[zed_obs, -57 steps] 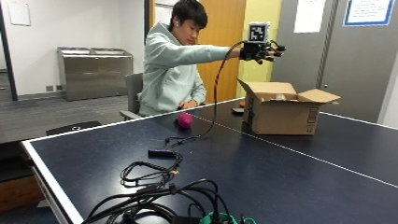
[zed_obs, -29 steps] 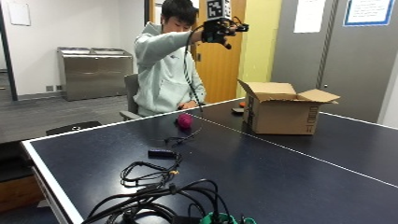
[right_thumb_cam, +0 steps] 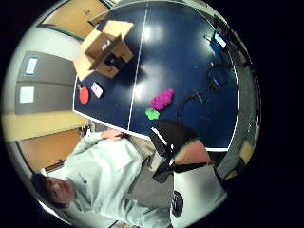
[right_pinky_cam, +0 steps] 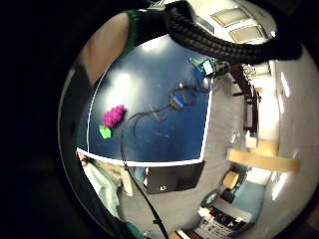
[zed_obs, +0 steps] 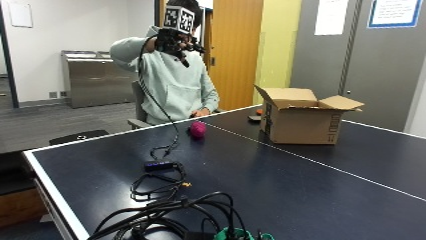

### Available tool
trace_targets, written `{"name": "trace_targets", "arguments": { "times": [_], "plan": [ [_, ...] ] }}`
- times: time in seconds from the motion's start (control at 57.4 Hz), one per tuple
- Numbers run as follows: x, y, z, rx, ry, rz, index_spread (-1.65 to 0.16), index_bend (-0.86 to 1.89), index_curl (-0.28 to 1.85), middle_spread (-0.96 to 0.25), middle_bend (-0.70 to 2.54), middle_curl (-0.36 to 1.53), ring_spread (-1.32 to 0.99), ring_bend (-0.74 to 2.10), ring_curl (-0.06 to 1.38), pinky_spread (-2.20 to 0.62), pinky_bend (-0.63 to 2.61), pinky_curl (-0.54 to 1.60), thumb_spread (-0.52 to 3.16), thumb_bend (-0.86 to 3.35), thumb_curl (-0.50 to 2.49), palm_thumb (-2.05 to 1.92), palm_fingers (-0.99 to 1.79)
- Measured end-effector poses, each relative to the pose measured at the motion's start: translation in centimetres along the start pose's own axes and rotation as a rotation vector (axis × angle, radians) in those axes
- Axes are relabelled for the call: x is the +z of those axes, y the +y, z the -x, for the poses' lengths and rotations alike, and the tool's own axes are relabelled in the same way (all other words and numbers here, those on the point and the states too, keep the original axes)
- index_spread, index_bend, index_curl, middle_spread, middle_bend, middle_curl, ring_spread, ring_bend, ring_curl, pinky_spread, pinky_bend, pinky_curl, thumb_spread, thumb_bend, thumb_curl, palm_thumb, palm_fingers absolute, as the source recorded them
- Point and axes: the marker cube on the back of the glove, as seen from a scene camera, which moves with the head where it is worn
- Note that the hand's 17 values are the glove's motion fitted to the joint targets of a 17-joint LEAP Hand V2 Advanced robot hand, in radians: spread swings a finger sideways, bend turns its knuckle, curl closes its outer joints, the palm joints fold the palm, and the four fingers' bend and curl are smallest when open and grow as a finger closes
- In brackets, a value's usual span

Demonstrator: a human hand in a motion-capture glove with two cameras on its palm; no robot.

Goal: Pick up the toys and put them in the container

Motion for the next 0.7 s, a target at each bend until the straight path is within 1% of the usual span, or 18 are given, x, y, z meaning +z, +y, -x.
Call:
{"name": "trace_targets", "arguments": {
  "times": [0.07, 0.157, 0.279, 0.383, 0.471, 0.558, 0.645, 0.697],
  "plan": [
    [2.4, 1.3, 0.7, -0.051, -0.019, 0.01, -0.28, 0.11, 0.21, 0.0, 0.13, 0.23, 0.03, 0.17, 0.25, 0.06, 0.89, 0.32, 1.23, -0.01, 0.38, 0.21, -0.23],
    [5.8, 1.4, 1.7, -0.103, -0.05, 0.034, -0.28, 0.1, 0.21, 0.0, 0.13, 0.23, 0.03, 0.18, 0.25, 0.06, 0.89, 0.32, 1.23, -0.01, 0.37, 0.22, -0.23],
    [10.8, 0.2, 3.6, -0.162, -0.119, 0.064, -0.28, 0.09, 0.19, 0.0, 0.13, 0.22, 0.03, 0.18, 0.25, 0.06, 0.89, 0.32, 1.24, -0.01, 0.36, 0.23, -0.23],
    [14.9, -1.0, 5.1, -0.203, -0.261, 0.149, -0.28, 0.08, 0.18, 0.0, 0.14, 0.23, 0.03, 0.17, 0.25, 0.06, 0.9, 0.33, 1.24, -0.01, 0.35, 0.23, -0.24],
    [18.0, -3.0, 4.9, -0.206, -0.264, 0.204, -0.28, 0.08, 0.18, 0.0, 0.13, 0.23, 0.02, 0.16, 0.25, 0.06, 0.92, 0.34, 1.24, -0.02, 0.34, 0.22, -0.27],
    [21.1, -3.7, 6.3, -0.203, -0.247, 0.242, -0.27, 0.09, 0.17, 0.0, 0.12, 0.22, 0.02, 0.15, 0.24, 0.06, 0.94, 0.35, 1.24, -0.01, 0.34, 0.23, -0.28],
    [22.6, -7.9, 4.0, -0.131, -0.289, 0.293, -0.28, 0.1, 0.17, 0.0, 0.12, 0.22, 0.02, 0.15, 0.23, 0.07, 0.94, 0.35, 1.24, -0.01, 0.34, 0.23, -0.28],
    [23.7, -9.1, 3.8, -0.107, -0.282, 0.319, -0.28, 0.1, 0.17, 0.0, 0.12, 0.22, 0.02, 0.15, 0.23, 0.07, 0.94, 0.35, 1.24, -0.01, 0.34, 0.24, -0.28]
  ]
}}
